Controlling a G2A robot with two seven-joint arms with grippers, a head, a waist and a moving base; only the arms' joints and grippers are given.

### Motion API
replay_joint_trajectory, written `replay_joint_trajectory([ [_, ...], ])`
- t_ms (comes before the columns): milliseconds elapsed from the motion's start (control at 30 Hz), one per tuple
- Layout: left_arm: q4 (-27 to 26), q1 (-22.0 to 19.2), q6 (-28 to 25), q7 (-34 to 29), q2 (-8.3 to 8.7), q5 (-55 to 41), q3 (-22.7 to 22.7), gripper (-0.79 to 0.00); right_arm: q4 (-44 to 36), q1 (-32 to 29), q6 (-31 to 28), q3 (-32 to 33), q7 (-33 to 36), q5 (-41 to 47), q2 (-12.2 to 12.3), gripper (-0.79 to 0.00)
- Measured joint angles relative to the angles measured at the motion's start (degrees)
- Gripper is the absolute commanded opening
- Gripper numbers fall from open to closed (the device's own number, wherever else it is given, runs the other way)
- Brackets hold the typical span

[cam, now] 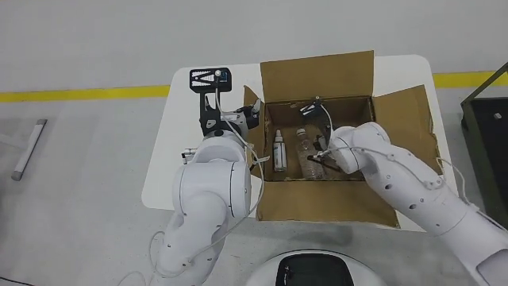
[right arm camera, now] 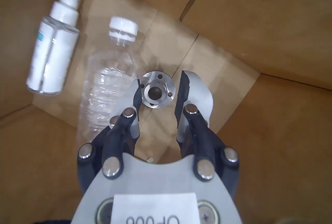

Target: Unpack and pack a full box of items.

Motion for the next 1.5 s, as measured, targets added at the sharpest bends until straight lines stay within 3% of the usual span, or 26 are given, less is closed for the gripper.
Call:
replay_joint_trajectory([
  [100,0.0,0.0,0.0,0.0,0.0,0.0,0.0,0.0,-7.13,-2.72,-0.14,7.65,0.94,1.59,1.67,-0.505],
  [233,0.0,0.0,0.0,0.0,0.0,0.0,0.0,0.0,-20.27,-9.71,-1.42,25.09,2.89,3.34,4.76,-0.517],
  [333,0.0,0.0,0.0,0.0,0.0,0.0,0.0,0.0,-26.64,-15.42,-4.24,39.19,4.9,2.12,6.54,-0.576],
  [400,0.0,0.0,0.0,0.0,0.0,0.0,0.0,0.0,-28.1,-18.39,-6.29,46.94,6.38,1.6,7.31,-0.665],
  [433,0.0,0.0,0.0,0.0,0.0,0.0,0.0,0.0,-28.35,-20.23,-7.76,51.42,7.33,0.66,7.72,-0.785],
  [633,0.0,0.0,0.0,0.0,0.0,0.0,0.0,0.0,-26.9,-28.31,-14.67,67.03,11.9,-2.08,8.99,-0.785],
  [800,0.0,0.0,0.0,0.0,0.0,0.0,0.0,0.0,-24.23,-32.93,-18.15,70.14,17.91,-2.02,9.46,-0.77],
  [933,0.0,0.0,0.0,0.0,0.0,0.0,0.0,0.0,-22.3,-35.4,-20.15,68.14,21.49,0.14,9.58,-0.748],
  [1033,0.0,0.0,0.0,0.0,0.0,0.0,0.0,0.0,-22.75,-37.11,-21.1,66.17,22.75,1.91,9.59,-0.668],
  [1133,0.0,0.0,0.0,0.0,0.0,0.0,0.0,0.0,-23.8,-38.85,-21.16,64.32,23.11,3.46,9.56,-0.671],
  [1200,0.0,0.0,0.0,0.0,0.0,0.0,0.0,0.0,-24.65,-39.99,-20.93,63.31,23.11,4.0,9.57,-0.631],
  [1300,0.0,0.0,0.0,0.0,0.0,0.0,0.0,0.0,-25.91,-41.78,-20.2,61.99,23.09,4.63,9.61,-0.496],
  [1500,0.0,0.0,0.0,0.0,0.0,0.0,0.0,0.0,-26.13,-43.56,-19.22,60.85,22.77,4.97,9.77,-0.449],
])
